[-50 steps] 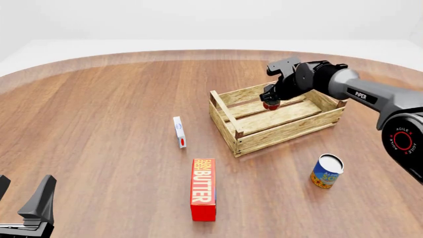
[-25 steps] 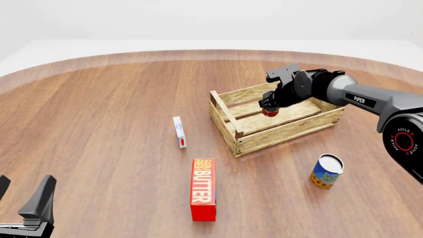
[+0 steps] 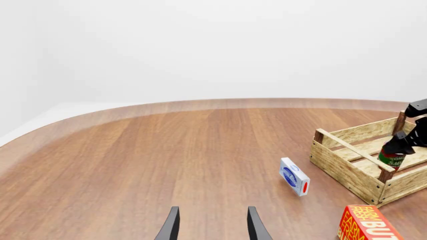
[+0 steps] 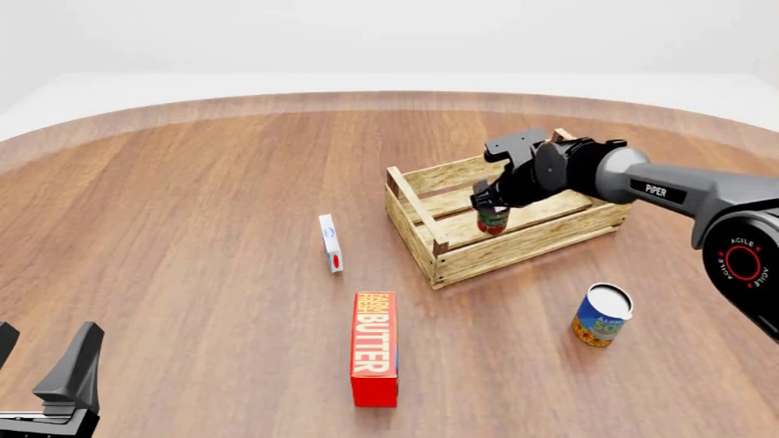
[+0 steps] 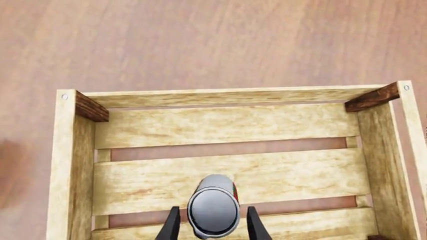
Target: Pick up the tomato sauce, and put it in the wooden tray.
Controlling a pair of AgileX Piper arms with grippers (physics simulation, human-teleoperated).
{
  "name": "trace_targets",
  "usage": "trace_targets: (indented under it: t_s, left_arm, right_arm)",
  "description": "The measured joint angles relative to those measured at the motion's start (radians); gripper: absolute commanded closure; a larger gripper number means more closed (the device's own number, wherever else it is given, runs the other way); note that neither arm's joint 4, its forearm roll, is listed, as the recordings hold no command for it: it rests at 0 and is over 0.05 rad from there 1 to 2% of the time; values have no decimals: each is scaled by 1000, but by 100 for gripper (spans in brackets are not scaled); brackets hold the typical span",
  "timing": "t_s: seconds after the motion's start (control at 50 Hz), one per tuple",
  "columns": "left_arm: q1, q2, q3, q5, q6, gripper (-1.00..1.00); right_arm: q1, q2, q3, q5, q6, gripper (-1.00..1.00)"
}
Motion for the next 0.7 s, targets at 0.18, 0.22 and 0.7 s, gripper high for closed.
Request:
trace_targets:
  t_s: [0.18, 0.22, 0.7]
  left_arm:
    - [0, 0, 0, 0, 0, -100]
    - [0, 0, 0, 0, 0, -100]
    - [0, 0, 0, 0, 0, -100]
  right_arm:
    - [2, -45, -5, 5, 5, -100]
    - [1, -56, -7, 8, 1, -100]
    - [-16, -225, -46, 84, -36, -100]
